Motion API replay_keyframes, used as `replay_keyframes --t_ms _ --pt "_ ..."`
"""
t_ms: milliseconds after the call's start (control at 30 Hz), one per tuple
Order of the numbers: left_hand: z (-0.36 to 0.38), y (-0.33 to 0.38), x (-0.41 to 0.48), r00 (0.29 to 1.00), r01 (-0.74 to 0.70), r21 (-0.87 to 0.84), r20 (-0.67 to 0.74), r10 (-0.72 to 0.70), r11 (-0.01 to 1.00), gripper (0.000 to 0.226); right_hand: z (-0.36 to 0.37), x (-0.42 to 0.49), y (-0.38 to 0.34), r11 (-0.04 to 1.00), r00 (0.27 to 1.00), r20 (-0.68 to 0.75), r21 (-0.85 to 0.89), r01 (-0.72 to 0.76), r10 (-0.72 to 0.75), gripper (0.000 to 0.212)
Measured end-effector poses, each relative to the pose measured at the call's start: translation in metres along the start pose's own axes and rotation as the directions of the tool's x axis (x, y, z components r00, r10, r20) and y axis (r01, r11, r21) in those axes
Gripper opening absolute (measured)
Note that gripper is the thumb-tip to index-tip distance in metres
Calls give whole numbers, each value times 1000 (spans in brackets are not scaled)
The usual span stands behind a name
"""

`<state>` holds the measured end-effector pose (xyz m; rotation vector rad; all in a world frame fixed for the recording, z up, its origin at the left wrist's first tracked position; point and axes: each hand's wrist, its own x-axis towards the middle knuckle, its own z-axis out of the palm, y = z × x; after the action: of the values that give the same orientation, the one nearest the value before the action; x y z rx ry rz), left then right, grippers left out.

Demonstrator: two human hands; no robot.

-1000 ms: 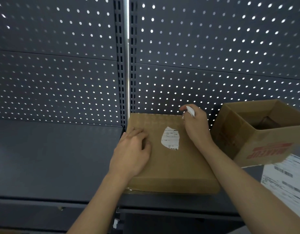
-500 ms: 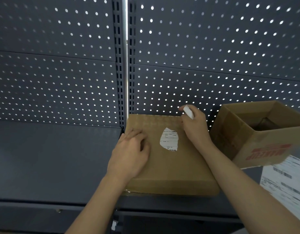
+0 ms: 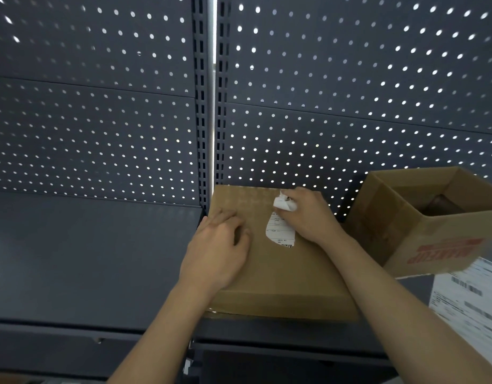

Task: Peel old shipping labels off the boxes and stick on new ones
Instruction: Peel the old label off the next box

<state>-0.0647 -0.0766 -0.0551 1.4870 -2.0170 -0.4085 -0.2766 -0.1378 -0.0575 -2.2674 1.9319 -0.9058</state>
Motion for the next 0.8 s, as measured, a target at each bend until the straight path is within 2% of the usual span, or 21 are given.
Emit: replay_keyframes --t_ms 167,400,500,600,800 --pt "2 -2 0 1000 -13 6 -7 13 1000 31 -2 -1 0 995 996 13 -46 87 -86 13" --pt "1 -2 1 1000 -2 17 3 2 1000 31 -4 2 -2 986 993 88 -139 91 -80 11" --pt "1 -2 0 1000 2 16 7 -2 1000 31 -5 1 -1 999 994 109 -23 32 -30 12" --pt "1 -2 0 1000 5 12 8 -5 1000 31 -8 3 -2 978 986 107 155 -143 127 26" --pt "0 -1 0 1000 0 16 0 0 1000 30 -16 2 -14 904 966 109 341 -258 235 53"
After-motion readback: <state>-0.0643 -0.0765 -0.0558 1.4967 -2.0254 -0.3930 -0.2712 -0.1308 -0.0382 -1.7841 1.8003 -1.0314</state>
